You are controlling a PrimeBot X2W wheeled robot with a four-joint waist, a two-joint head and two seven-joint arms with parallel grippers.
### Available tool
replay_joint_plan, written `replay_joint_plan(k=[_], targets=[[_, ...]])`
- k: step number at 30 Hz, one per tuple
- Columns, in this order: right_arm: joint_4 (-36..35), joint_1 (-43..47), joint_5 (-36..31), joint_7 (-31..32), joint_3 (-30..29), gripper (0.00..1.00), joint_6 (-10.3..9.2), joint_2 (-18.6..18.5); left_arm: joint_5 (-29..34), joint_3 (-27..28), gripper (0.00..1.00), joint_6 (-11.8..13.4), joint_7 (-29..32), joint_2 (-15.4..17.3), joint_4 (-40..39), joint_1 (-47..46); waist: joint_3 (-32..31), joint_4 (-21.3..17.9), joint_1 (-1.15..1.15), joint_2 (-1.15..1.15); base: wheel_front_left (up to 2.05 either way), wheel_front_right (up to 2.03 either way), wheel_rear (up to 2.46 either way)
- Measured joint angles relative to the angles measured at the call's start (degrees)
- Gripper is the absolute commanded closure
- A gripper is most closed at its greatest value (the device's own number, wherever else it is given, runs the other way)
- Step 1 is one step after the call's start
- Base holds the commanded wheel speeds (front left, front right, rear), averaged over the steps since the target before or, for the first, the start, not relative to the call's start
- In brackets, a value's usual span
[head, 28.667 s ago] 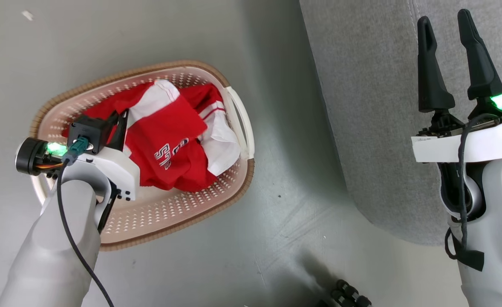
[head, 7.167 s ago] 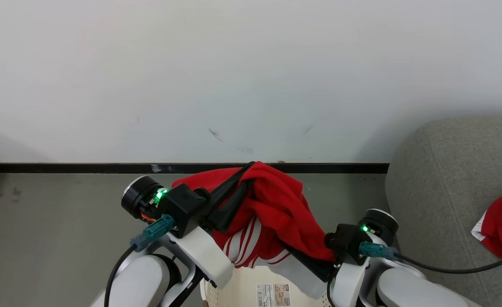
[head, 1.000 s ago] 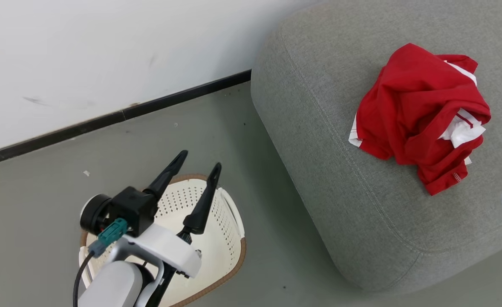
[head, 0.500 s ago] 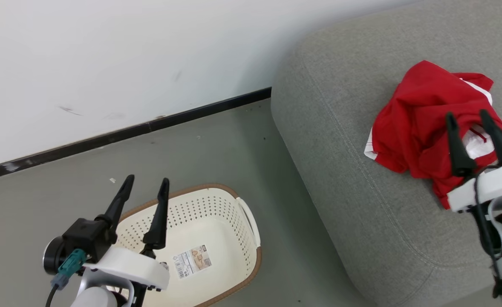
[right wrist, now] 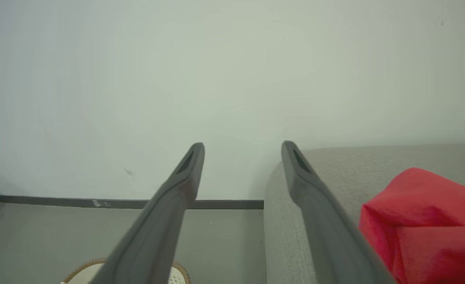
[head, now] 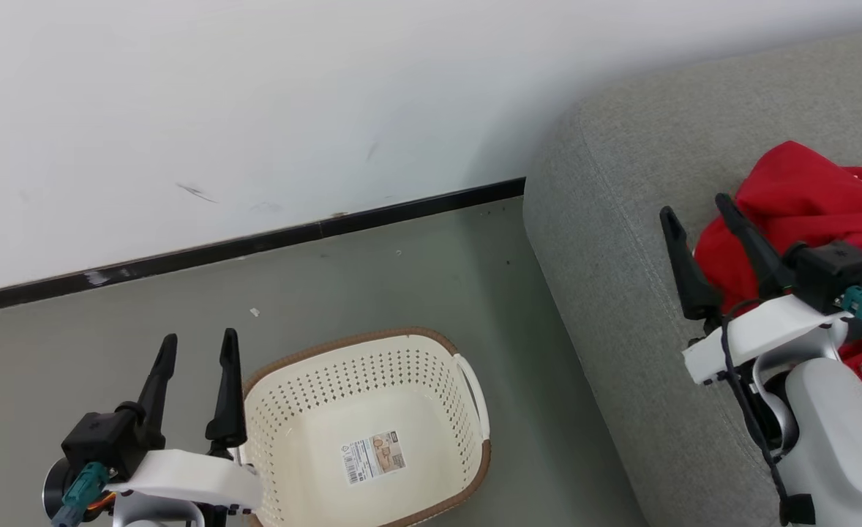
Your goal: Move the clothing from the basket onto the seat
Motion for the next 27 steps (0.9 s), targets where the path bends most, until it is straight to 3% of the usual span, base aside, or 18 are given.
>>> replay_joint_plan(k=[9,27], targets=[[-1.4,4.14,-3.14,0.0,1.78,0.0,0.0,2.19,0.81,2.46,0.0,1.68,-0.62,0.77,0.89,2.38,-2.06,3.56,0.0,0.0,0.0,0.0,0.0],[-5.52,15.96,-7.65,0.0,-1.46,0.0,0.0,5.04,1.22,3.96,0.0,2.64,-1.11,0.57,2.86,5.89,-6.71,8.92,0.0,0.0,0.0,0.0,0.0]])
